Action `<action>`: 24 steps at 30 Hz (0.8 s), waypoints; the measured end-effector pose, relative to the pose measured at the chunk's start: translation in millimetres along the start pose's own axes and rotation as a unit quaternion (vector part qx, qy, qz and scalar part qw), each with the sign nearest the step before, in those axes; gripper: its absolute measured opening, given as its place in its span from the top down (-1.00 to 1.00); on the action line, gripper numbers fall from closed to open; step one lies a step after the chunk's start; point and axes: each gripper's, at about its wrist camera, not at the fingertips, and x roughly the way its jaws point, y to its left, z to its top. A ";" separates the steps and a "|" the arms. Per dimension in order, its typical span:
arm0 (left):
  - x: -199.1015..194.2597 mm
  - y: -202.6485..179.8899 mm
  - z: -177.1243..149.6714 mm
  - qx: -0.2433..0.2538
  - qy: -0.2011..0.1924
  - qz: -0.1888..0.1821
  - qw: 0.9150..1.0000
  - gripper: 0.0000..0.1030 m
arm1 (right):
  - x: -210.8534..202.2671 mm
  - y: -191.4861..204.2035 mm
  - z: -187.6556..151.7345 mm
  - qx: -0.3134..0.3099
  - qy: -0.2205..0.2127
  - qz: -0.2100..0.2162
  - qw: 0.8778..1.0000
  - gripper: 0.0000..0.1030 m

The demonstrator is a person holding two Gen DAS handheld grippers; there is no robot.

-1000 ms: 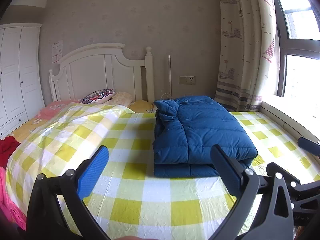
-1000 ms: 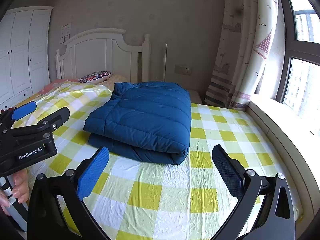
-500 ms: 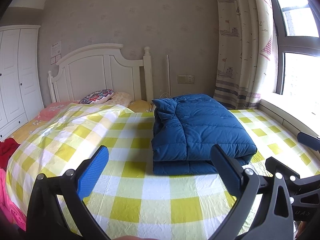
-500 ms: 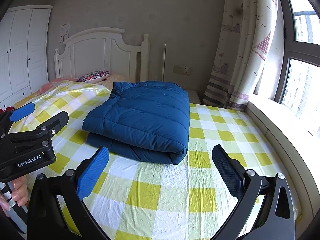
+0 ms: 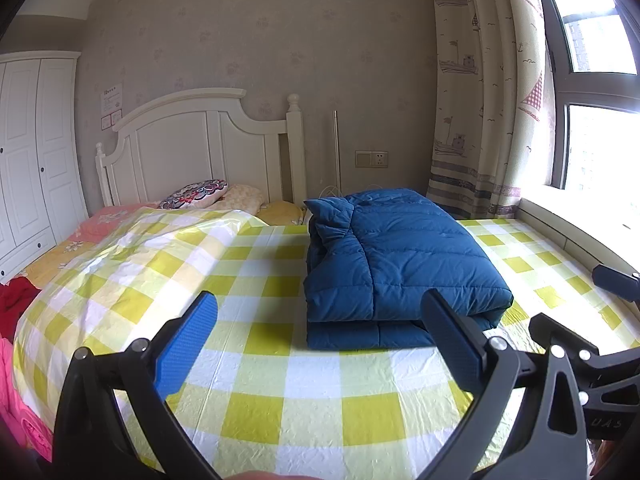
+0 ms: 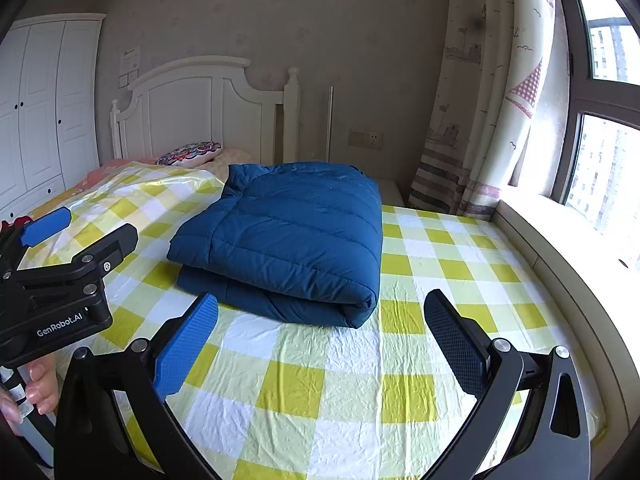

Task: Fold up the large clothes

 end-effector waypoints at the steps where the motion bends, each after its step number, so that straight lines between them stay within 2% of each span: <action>1: 0.2 0.1 -0.1 0.000 0.000 0.000 1.000 -0.96 | 0.4 0.0 0.1 0.000 0.001 0.001 1.000 -0.91; 24: -3.0 1.6 -0.8 0.015 -0.009 0.000 1.000 -0.96 | 0.9 1.8 -0.9 0.001 0.005 0.003 1.000 -0.91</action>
